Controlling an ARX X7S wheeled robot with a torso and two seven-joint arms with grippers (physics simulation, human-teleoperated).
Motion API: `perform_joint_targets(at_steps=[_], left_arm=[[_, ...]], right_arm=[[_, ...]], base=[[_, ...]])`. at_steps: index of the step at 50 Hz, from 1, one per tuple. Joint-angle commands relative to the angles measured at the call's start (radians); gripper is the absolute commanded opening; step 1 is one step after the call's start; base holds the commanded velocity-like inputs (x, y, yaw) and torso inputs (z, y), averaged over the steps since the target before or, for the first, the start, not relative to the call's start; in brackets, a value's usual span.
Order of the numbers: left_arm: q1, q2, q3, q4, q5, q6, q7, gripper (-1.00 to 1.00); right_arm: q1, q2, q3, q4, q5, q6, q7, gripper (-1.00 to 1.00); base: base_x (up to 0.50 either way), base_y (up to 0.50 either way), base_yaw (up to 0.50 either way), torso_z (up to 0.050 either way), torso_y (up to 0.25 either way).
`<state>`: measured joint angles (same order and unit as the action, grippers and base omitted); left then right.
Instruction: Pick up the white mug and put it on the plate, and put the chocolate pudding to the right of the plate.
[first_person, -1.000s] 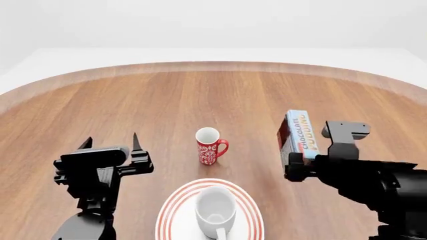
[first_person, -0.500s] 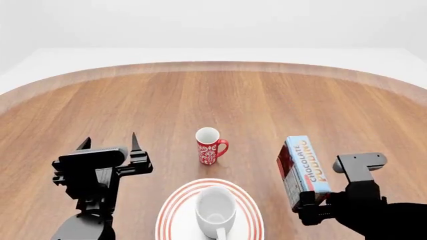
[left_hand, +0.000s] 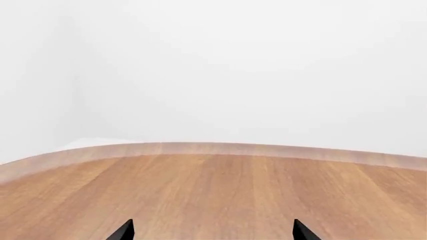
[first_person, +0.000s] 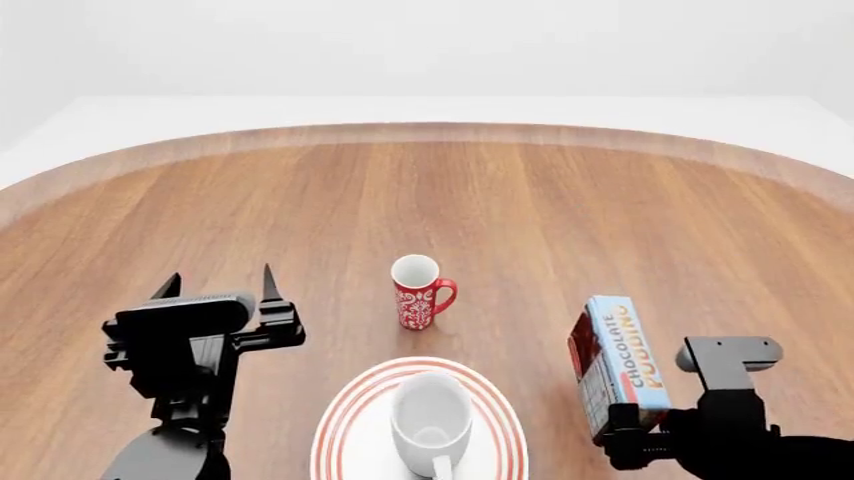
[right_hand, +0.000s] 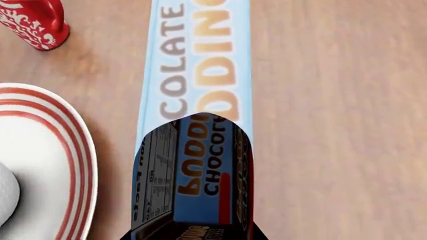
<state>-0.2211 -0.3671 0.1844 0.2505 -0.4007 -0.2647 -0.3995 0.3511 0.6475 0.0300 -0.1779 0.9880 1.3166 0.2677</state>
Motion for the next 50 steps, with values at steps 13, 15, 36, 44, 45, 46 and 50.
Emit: perform_joint_targets(at_steps=[13, 15, 36, 44, 45, 46, 50], left_arm=[[0.003, -0.004, 0.003, 0.002, -0.003, 0.004, -0.005, 1.00], [0.004, -0.005, 0.004, 0.003, -0.003, 0.004, -0.006, 1.00], [0.001, -0.007, 0.010, 0.002, -0.003, 0.005, -0.009, 1.00], [0.001, -0.008, 0.010, 0.001, -0.005, 0.007, -0.010, 1.00], [0.000, -0.007, 0.010, 0.001, -0.005, 0.008, -0.010, 1.00], [0.000, -0.007, 0.011, 0.000, -0.006, 0.008, -0.010, 1.00], [0.001, -0.008, 0.011, -0.002, -0.006, 0.010, -0.010, 1.00]], right_arm=[[-0.061, -0.001, -0.048, 0.047, -0.046, -0.085, -0.047, -1.00], [-0.070, 0.000, -0.044, 0.043, -0.043, -0.087, -0.046, -1.00], [-0.162, -0.005, -0.026, 0.060, -0.050, -0.144, -0.059, -1.00], [-0.157, -0.006, -0.038, 0.081, -0.057, -0.154, -0.070, -1.00], [-0.156, -0.006, -0.037, 0.082, -0.055, -0.154, -0.071, -1.00], [-0.156, -0.003, -0.037, 0.079, -0.045, -0.149, -0.082, -1.00], [-0.146, -0.003, -0.030, 0.090, -0.034, -0.139, -0.082, 1.00]], base=[[0.00, 0.00, 0.00, 0.000, 0.000], [0.00, 0.00, 0.00, 0.000, 0.000], [0.00, 0.00, 0.00, 0.000, 0.000], [0.00, 0.00, 0.00, 0.000, 0.000], [0.00, 0.00, 0.00, 0.000, 0.000], [0.00, 0.00, 0.00, 0.000, 0.000], [0.00, 0.00, 0.00, 0.000, -0.004]])
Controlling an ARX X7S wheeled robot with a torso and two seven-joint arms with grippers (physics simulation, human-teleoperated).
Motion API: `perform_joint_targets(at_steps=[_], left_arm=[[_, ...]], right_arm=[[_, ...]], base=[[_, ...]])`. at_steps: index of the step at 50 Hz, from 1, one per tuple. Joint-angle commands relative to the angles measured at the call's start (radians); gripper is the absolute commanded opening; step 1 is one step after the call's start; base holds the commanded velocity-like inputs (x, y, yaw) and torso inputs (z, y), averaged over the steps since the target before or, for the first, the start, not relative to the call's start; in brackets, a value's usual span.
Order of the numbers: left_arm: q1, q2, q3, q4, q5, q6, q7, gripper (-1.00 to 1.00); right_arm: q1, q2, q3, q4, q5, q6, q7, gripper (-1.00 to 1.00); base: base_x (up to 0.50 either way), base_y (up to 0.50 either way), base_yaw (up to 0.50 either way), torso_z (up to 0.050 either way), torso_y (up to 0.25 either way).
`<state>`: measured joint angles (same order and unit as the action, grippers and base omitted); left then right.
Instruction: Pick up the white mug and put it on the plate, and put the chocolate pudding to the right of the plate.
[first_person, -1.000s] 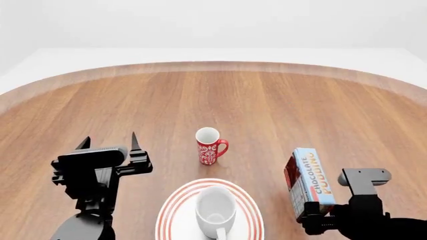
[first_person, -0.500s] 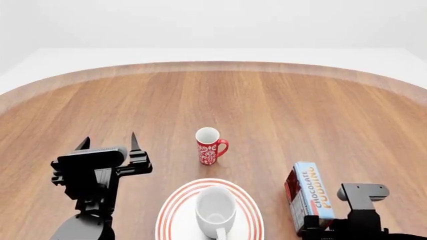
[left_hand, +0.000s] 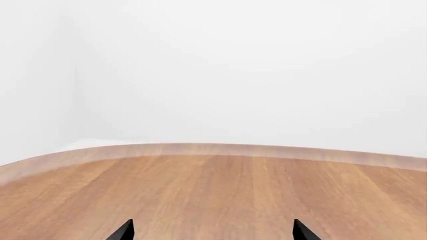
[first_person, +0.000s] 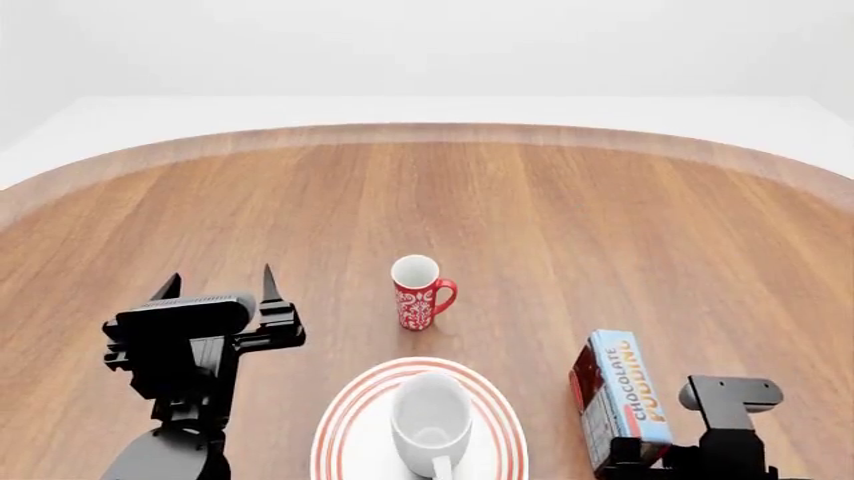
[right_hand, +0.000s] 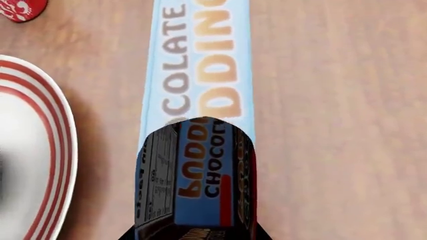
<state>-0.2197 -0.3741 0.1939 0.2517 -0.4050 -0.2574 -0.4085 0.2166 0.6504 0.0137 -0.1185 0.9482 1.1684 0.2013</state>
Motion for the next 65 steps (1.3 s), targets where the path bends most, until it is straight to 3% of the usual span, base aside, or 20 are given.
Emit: perform_joint_targets(at_steps=[1, 15, 25, 40, 44, 48, 53, 59, 65], left_arm=[[0.001, -0.001, 0.002, -0.002, -0.002, 0.003, -0.001, 1.00], [0.002, -0.003, 0.002, -0.004, -0.005, 0.007, -0.002, 1.00], [0.001, -0.005, 0.005, -0.003, -0.006, 0.007, -0.003, 1.00], [-0.001, -0.011, 0.005, 0.011, -0.011, -0.002, -0.011, 1.00], [0.000, -0.012, 0.005, 0.015, -0.011, -0.002, -0.013, 1.00], [0.002, -0.017, 0.003, 0.029, -0.014, -0.008, -0.017, 1.00], [-0.007, -0.025, 0.002, 0.052, -0.019, -0.027, -0.024, 1.00], [-0.121, -0.055, 0.012, 0.151, -0.033, -0.141, -0.046, 1.00], [-0.271, -0.077, 0.011, 0.226, -0.068, -0.267, -0.062, 1.00]], right_arm=[[-0.009, -0.005, -0.013, 0.031, 0.007, 0.011, -0.016, 1.00], [0.001, 0.013, 0.029, -0.052, 0.056, 0.046, 0.028, 1.00], [0.057, 0.062, 0.284, -0.306, 0.387, 0.247, 0.275, 1.00], [0.110, 0.109, 0.384, -0.398, 0.696, 0.265, 0.480, 1.00], [0.082, 0.042, 0.457, -0.525, 0.643, 0.193, 0.438, 1.00], [0.052, -0.038, 0.466, -0.645, 0.428, 0.094, 0.333, 1.00], [0.019, -0.052, 0.202, -0.717, -0.102, -0.173, 0.196, 1.00], [0.205, -0.047, 0.034, -0.669, -0.199, -0.159, 0.205, 1.00], [0.373, -0.069, -0.012, -0.627, -0.165, -0.114, 0.192, 1.00]], base=[[0.00, 0.00, 0.00, 0.000, 0.000], [0.00, 0.00, 0.00, 0.000, 0.000], [0.00, 0.00, 0.00, 0.000, 0.000], [0.00, 0.00, 0.00, 0.000, 0.000], [0.00, 0.00, 0.00, 0.000, 0.000], [0.00, 0.00, 0.00, 0.000, 0.000], [0.00, 0.00, 0.00, 0.000, 0.000], [0.00, 0.00, 0.00, 0.000, 0.000], [0.00, 0.00, 0.00, 0.000, 0.000]])
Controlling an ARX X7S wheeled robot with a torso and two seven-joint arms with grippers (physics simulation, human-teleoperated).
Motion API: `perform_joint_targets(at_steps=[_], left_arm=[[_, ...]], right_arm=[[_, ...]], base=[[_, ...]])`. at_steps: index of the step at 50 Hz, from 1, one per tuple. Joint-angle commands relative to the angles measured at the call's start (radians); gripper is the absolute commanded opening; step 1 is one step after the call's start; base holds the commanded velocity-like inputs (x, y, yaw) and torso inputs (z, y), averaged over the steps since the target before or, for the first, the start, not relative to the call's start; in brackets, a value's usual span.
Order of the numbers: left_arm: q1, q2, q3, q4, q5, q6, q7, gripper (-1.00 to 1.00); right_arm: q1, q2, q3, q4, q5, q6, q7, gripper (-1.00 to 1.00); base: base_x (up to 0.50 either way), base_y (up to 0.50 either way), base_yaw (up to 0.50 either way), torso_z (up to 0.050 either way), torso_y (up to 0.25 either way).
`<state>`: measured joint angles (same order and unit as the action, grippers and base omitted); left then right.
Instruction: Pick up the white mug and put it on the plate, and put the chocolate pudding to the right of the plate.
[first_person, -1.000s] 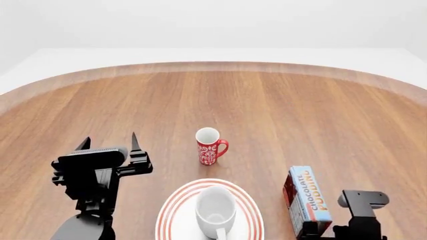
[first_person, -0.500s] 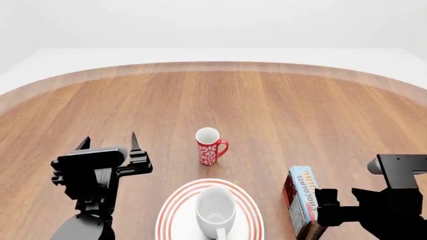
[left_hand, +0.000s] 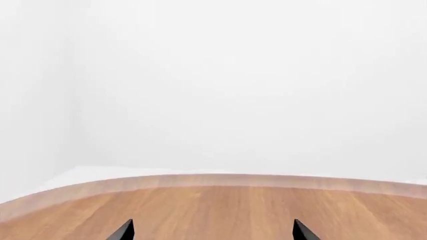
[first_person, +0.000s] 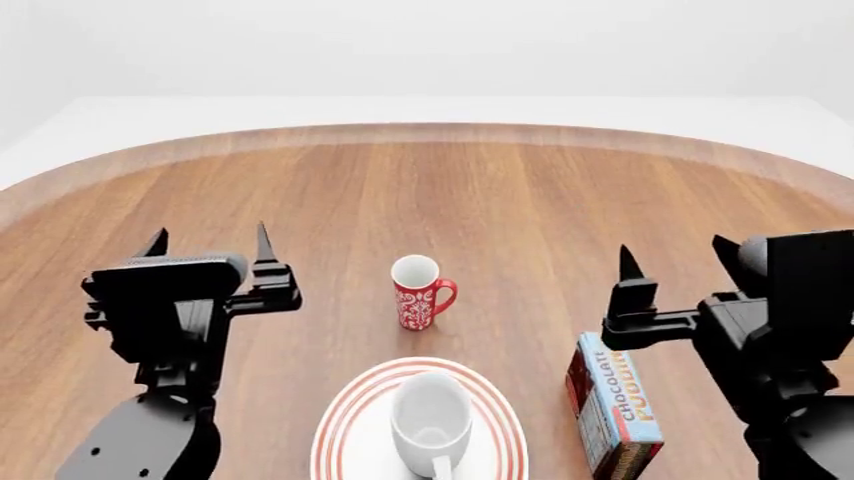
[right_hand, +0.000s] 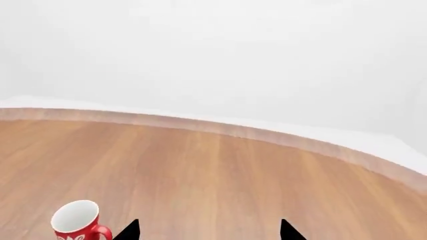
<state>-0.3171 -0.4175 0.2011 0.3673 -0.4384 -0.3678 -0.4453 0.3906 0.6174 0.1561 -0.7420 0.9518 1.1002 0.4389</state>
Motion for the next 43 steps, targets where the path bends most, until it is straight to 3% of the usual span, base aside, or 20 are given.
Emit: perform_joint_targets(at_steps=[1, 11, 24, 43], left_arm=[[-0.194, -0.035, 0.004, 0.118, -0.041, -0.172, -0.025, 1.00], [-0.343, -0.036, -0.006, 0.158, -0.075, -0.248, -0.035, 1.00], [-0.370, -0.042, -0.002, 0.184, -0.073, -0.251, -0.038, 1.00], [-0.455, -0.039, 0.007, 0.211, -0.083, -0.283, -0.045, 1.00]], right_arm=[[0.224, -0.038, -0.165, 0.003, -0.180, -0.053, -0.047, 1.00], [0.324, -0.041, -0.181, -0.004, -0.186, -0.046, -0.032, 1.00], [0.336, -0.043, -0.203, -0.040, -0.249, -0.128, -0.026, 1.00], [0.424, -0.048, -0.258, -0.043, -0.268, -0.123, -0.022, 1.00]], base=[[0.00, 0.00, 0.00, 0.000, 0.000], [0.00, 0.00, 0.00, 0.000, 0.000], [0.00, 0.00, 0.00, 0.000, 0.000], [0.00, 0.00, 0.00, 0.000, 0.000]])
